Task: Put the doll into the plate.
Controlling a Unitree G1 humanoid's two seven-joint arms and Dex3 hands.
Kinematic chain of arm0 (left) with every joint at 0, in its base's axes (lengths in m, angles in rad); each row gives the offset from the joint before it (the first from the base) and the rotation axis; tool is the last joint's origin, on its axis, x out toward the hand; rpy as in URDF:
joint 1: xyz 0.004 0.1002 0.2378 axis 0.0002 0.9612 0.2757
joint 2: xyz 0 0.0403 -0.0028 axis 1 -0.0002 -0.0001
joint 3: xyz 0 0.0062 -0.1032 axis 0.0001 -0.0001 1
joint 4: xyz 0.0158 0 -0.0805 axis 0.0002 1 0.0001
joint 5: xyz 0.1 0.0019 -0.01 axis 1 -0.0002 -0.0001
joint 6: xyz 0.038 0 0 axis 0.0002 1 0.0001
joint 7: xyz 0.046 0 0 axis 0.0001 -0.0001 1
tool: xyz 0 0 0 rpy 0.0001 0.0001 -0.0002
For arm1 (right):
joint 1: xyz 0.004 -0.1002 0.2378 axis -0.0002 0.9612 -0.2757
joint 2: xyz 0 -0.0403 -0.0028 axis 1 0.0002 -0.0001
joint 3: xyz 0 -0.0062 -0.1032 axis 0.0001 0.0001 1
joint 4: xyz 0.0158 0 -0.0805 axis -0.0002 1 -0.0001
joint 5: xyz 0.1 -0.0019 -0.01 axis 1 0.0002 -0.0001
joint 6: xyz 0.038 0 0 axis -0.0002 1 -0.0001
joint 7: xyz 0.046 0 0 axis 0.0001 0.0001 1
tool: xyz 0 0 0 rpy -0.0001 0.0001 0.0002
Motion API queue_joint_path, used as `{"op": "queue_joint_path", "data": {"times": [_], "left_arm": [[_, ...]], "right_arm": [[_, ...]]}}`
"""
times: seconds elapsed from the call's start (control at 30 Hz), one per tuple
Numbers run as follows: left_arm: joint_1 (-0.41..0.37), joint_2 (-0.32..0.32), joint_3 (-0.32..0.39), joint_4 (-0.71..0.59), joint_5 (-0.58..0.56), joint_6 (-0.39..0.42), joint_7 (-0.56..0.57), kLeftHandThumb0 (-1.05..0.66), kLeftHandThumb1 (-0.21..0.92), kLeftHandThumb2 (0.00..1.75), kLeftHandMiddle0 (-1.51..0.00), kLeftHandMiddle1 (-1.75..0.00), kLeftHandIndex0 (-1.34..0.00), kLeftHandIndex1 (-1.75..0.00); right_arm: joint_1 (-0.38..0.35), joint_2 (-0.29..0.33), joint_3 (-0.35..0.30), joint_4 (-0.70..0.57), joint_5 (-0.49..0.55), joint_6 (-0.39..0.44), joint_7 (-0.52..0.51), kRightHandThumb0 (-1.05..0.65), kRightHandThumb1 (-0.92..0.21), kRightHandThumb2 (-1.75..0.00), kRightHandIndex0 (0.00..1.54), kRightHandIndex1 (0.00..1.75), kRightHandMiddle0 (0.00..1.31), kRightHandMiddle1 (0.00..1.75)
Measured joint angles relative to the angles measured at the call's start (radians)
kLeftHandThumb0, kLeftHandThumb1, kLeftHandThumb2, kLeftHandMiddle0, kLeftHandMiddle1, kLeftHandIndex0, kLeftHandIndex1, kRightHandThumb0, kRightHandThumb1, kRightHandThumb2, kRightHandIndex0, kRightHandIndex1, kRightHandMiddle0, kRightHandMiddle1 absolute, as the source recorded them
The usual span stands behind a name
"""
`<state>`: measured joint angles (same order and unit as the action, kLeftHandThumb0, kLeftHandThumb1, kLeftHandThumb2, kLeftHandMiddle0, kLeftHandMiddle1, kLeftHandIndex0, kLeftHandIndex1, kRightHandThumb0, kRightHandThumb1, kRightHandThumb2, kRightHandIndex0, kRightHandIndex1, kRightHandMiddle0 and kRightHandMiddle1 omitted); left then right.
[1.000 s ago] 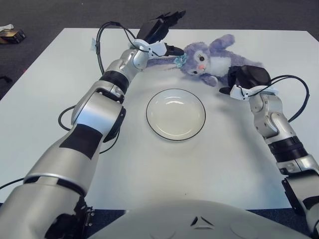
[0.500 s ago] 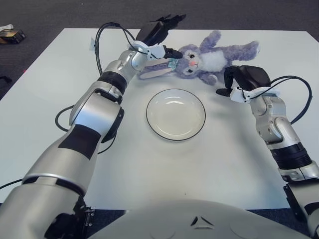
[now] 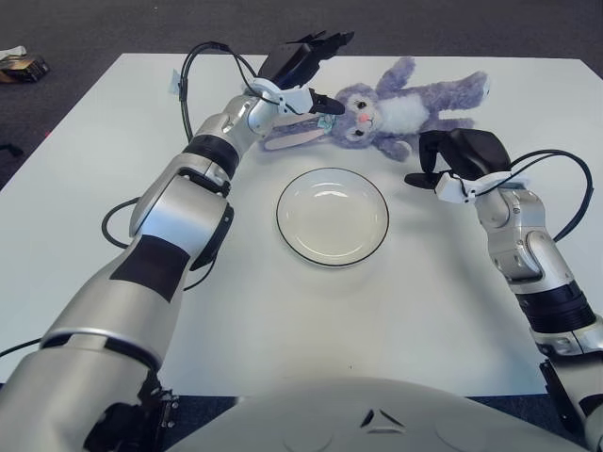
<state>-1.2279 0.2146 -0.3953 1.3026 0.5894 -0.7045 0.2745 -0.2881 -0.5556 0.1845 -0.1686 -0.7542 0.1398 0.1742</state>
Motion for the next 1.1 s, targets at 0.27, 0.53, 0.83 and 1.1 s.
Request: {"op": "queue_joint_path", "data": {"times": [0.27, 0.53, 0.83, 1.1], "left_arm": [[0.000, 0.003, 0.000, -0.001, 0.000, -0.002, -0.019, -0.77, 0.92, 0.07, -0.34, 0.00, -0.42, 0.00], [0.000, 0.004, 0.002, -0.005, -0.003, -0.002, -0.052, -0.78, 0.92, 0.07, -0.34, 0.00, -0.42, 0.00], [0.001, 0.011, 0.005, -0.008, -0.009, -0.002, -0.069, -0.77, 0.92, 0.08, -0.34, 0.00, -0.42, 0.00], [0.004, 0.011, 0.006, -0.011, -0.011, -0.002, -0.072, -0.77, 0.92, 0.09, -0.34, 0.00, -0.42, 0.00]], "right_arm": [[0.008, -0.002, -0.010, -0.001, 0.016, -0.035, 0.000, -0.19, -0.74, -0.56, 1.00, 1.75, 0.86, 1.75], [0.010, 0.000, -0.008, 0.028, -0.099, -0.047, -0.154, -0.28, -0.84, -0.39, 0.84, 1.75, 0.61, 1.71], [0.008, 0.006, 0.006, 0.055, -0.207, -0.015, -0.239, -0.37, -0.78, -0.58, 0.60, 1.75, 0.42, 1.60], [-0.002, 0.034, 0.047, 0.086, -0.376, 0.086, -0.298, -0.55, -0.91, -0.14, 0.40, 0.76, 0.46, 0.63]]}}
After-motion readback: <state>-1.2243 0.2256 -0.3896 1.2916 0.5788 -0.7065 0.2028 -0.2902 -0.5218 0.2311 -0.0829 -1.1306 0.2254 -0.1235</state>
